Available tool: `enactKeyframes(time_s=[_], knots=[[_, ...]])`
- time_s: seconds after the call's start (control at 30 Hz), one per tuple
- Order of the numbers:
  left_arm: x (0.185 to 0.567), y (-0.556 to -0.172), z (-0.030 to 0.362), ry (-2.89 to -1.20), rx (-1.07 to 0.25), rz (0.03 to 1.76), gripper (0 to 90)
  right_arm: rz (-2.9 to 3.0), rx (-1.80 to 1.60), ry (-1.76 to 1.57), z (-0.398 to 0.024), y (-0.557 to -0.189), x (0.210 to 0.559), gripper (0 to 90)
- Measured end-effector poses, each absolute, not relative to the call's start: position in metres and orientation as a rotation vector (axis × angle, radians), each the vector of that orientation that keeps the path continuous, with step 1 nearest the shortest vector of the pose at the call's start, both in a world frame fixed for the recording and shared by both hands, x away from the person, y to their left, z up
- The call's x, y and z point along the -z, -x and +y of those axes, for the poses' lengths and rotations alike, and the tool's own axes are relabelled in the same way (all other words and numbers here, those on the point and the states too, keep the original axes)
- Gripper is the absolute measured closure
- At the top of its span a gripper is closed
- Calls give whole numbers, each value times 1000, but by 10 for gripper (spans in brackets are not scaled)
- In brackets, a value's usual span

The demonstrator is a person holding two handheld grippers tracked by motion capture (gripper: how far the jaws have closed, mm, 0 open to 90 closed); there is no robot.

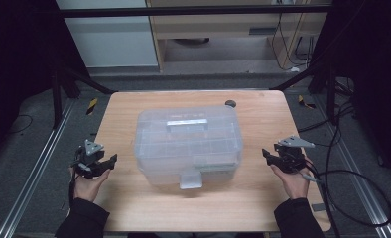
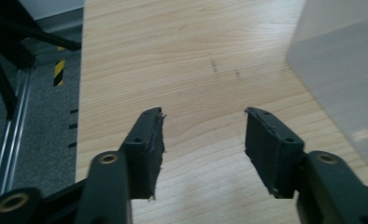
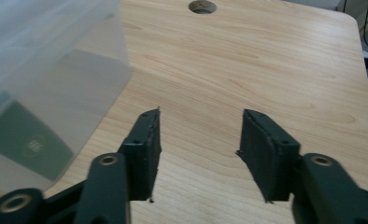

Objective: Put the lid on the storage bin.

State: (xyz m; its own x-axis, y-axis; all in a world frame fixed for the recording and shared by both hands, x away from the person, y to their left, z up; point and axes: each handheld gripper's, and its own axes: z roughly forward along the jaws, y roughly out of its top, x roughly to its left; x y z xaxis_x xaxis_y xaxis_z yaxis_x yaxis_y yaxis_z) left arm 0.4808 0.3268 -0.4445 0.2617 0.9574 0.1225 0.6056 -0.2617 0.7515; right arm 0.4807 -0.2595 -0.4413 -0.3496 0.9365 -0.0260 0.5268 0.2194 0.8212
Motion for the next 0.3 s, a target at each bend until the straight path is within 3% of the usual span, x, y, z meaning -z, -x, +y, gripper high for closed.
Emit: enactKeyframes(time_s=[0.3], knots=[[458,-488,345,-1885,-783,1497,272,1917,-1011,-1461,-285,-487,457,265]])
